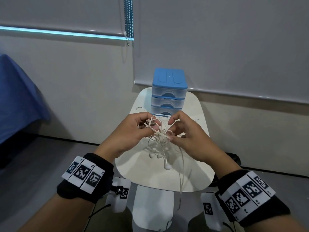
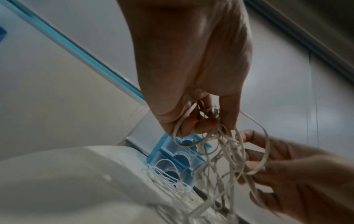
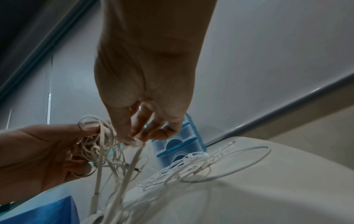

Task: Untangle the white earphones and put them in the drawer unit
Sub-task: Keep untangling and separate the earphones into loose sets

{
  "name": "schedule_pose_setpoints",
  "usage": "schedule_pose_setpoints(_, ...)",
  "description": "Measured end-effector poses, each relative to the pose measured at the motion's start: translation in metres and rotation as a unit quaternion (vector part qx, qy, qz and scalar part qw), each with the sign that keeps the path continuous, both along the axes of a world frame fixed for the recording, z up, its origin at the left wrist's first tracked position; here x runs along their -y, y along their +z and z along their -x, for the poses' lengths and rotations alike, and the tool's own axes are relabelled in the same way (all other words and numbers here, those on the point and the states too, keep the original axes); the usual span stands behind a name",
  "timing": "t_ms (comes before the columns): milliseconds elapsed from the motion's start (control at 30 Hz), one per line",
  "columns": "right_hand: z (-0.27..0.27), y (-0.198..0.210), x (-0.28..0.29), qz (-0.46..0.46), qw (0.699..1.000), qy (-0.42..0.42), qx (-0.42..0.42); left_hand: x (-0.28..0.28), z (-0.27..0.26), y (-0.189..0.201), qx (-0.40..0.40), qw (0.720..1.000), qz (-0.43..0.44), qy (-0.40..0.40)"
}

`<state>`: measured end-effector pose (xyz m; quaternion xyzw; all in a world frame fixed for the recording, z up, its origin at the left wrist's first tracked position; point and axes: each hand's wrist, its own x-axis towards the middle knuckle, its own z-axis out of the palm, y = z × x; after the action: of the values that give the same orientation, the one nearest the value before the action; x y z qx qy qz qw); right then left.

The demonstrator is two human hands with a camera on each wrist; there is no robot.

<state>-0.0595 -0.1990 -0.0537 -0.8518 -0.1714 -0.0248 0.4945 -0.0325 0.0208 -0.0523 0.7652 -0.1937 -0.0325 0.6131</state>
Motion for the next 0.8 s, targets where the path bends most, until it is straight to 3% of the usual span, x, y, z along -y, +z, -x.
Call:
schedule_pose_setpoints(133,-0.002,0.009,0.0,-0.012,0.995,-0.081,0.052,0.003,0.001,-0.001,0.009,1.0,-0.02,0.01)
schedule_pose_setpoints(233,0.001,0.027,-0.008,-0.043,0.994,-0.067,0.081,0.008,-0.001,-0.002,0.029,0.998,-0.053,0.023)
schedule_pose_setpoints(400,0.008,0.036,-0.025,0.12,0.99,-0.022,0.075,0.013,-0.004,0.002,0.05,0.992,-0.095,0.072)
schedule_pose_setpoints(467,0.005,0.034,-0.024,0.128,0.989,-0.023,0.073,0.011,-0.007,0.002,0.043,0.993,-0.089,0.065)
schedule_pose_setpoints(633,0.003,0.039,-0.015,-0.058,0.998,-0.032,-0.016,0.004,-0.003,0.007,0.005,0.996,-0.086,0.0)
schedule_pose_setpoints(800,0.004,0.045,-0.015,-0.142,0.985,-0.038,-0.091,0.002,-0.003,0.005,-0.044,0.997,-0.054,-0.044)
